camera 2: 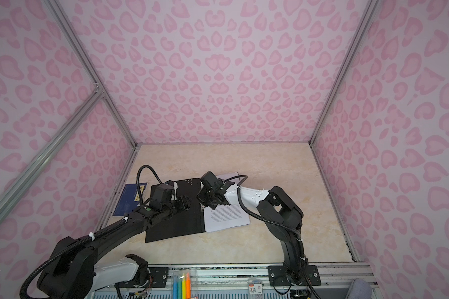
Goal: Put the files into the folder
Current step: 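Lift the black folder cover with the left gripper toward the sheets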
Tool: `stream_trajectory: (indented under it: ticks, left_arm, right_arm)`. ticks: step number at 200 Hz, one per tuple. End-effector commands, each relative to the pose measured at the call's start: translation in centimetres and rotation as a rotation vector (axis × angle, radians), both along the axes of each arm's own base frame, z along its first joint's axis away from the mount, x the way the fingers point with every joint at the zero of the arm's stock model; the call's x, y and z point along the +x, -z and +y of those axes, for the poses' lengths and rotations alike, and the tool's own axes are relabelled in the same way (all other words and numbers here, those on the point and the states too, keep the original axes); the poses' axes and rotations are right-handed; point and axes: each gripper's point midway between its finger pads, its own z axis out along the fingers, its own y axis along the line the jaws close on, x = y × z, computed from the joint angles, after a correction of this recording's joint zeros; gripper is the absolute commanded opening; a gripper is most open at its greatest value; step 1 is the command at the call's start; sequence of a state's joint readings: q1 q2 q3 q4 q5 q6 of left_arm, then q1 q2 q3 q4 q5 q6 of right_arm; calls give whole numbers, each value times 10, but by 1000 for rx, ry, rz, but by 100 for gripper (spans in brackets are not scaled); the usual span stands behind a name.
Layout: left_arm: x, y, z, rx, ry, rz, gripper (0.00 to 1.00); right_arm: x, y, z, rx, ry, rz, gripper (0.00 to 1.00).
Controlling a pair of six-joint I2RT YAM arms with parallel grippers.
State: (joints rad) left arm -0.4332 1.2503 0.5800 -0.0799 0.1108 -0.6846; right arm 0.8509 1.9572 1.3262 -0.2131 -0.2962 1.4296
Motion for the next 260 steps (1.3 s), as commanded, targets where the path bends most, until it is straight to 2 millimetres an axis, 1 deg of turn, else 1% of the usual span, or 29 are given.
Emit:
stream_trajectory:
  ticks: [1, 12, 26, 46, 59, 77, 86, 89, 106, 131, 155, 192, 220, 247, 260]
  left_arm:
    - [8, -5, -15, -39, 57, -8, 58]
    - [11, 0, -22, -51, 75, 23, 57]
    - [15, 10, -31, -53, 95, 62, 54]
    - [24, 23, -45, -43, 117, 112, 46]
    - [30, 32, -50, -28, 104, 151, 41]
    - [40, 37, -61, -26, 95, 170, 37]
    - [45, 41, -63, -13, 83, 175, 37]
    - [47, 42, -64, -9, 82, 175, 33]
    - [53, 49, -62, 43, 62, 191, 27]
    - [55, 59, -59, 87, 43, 208, 20]
    - [57, 67, -59, 112, 36, 223, 19]
    - [65, 74, -58, 151, 14, 237, 17]
    - [66, 78, -55, 184, 0, 246, 12]
    - [69, 86, -60, 194, 16, 276, 6]
    - [69, 90, -58, 203, 6, 281, 4]
  right_arm:
    - [-1, -4, 2, 30, 2, -23, 0]
    - [-3, -2, 0, 29, 0, -31, 0]
    - [-6, 1, -5, 28, -4, -39, 0]
    - [-9, 6, -11, 23, -7, -50, 0]
    - [-10, 9, -17, 13, -1, -53, 0]
    - [-11, 13, -23, 18, 7, -53, 0]
    - [-10, 14, -26, 25, 11, -53, 0]
    - [-10, 14, -27, 28, 14, -52, 0]
    - [-9, 18, -32, 36, 30, -51, 0]
    - [-6, 20, -35, 68, 44, -48, 0]
    - [-5, 21, -36, 90, 42, -47, 0]
    - [-4, 23, -38, 113, 44, -43, 0]
    - [-3, 24, -42, 125, 48, -48, 0]
    - [-5, 32, -47, 124, 48, -36, 0]
    - [-6, 36, -51, 121, 51, -32, 0]
